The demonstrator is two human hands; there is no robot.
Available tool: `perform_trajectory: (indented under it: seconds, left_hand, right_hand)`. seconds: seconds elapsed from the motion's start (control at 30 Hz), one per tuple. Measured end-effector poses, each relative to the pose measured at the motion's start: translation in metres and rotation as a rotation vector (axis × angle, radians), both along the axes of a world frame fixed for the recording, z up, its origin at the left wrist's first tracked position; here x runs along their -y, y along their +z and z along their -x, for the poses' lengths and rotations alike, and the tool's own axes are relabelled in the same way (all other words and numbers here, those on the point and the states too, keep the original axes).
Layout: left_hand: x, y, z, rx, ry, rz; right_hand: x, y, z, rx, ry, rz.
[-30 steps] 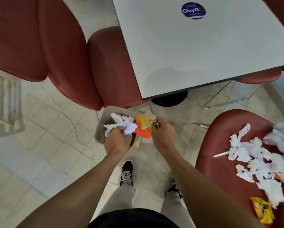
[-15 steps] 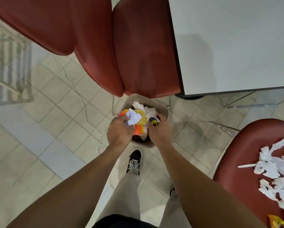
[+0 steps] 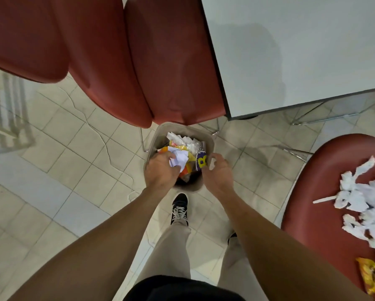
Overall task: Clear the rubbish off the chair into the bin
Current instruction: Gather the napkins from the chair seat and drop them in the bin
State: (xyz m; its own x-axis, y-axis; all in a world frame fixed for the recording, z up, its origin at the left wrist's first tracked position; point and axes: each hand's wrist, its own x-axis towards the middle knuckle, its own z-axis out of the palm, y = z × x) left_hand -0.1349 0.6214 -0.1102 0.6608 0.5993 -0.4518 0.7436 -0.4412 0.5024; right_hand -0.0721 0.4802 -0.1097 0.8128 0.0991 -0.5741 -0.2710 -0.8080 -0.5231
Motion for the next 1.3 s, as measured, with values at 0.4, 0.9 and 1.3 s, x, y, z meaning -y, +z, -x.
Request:
perform_trajectory:
  seconds: [0.4,0.9,1.3]
  left_hand:
    - [0.094,0.028,-0.042,0.04,-0.216,-0.008]
    - [0.324,0.015,-0.112,-0.035,-0.652,-0.017]
    - [0.507,-0.038,-0.188,0.01,-1.01,0.027]
  right_hand:
    - [0.131,0.023,-0.01,-0.088,-0.149,0.008]
    - [0.39,-0.03,0.002,-0.101,-0.506,0.095]
    - [0.53,-0.04,-0.036,-0.137,-0.244,0.148]
